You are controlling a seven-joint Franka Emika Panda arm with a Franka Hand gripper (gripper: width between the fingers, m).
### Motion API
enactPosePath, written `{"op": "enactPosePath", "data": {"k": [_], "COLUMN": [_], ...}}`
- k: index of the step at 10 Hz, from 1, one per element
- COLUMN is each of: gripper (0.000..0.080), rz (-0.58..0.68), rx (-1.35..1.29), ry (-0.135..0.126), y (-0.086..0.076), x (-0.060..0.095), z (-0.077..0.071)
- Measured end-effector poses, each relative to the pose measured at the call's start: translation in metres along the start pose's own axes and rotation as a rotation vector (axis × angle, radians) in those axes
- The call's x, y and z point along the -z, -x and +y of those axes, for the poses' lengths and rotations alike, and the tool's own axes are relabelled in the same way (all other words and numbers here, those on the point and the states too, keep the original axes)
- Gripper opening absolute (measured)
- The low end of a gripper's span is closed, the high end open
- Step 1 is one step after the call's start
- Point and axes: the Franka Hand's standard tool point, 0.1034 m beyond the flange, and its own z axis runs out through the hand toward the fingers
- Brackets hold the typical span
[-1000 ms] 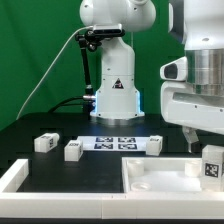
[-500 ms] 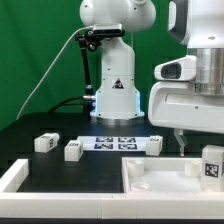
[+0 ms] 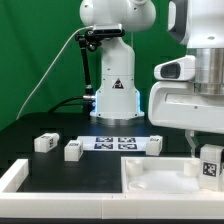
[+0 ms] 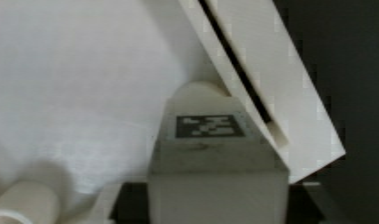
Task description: Assemble one leg
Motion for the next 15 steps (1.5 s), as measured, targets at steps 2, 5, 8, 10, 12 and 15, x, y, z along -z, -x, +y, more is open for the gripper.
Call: {"op": "enactPosePath", "data": {"k": [2, 5, 8, 10, 12, 15], "gripper": [0.029, 0.029, 0.029, 0.029, 0.029, 0.0292], "rz": [0.003, 0.008, 0.0, -0.015, -0.027, -0.013], "rx": [-0.124, -0.544, -0.901, -1.148, -1.393, -1.428], "ry": [-0.016, -0.06, -0.071, -0.079, -0.081, -0.07], "y": [-0.0014, 0.0011, 0.003, 0.0035, 0.003, 0.002], "x": [-0.0008, -0.0008, -0.0012, -0.0015, -0.0014, -0.0008], "z": [0.0009, 0.0012, 0.001, 0.0008, 0.0021, 0.005]}}
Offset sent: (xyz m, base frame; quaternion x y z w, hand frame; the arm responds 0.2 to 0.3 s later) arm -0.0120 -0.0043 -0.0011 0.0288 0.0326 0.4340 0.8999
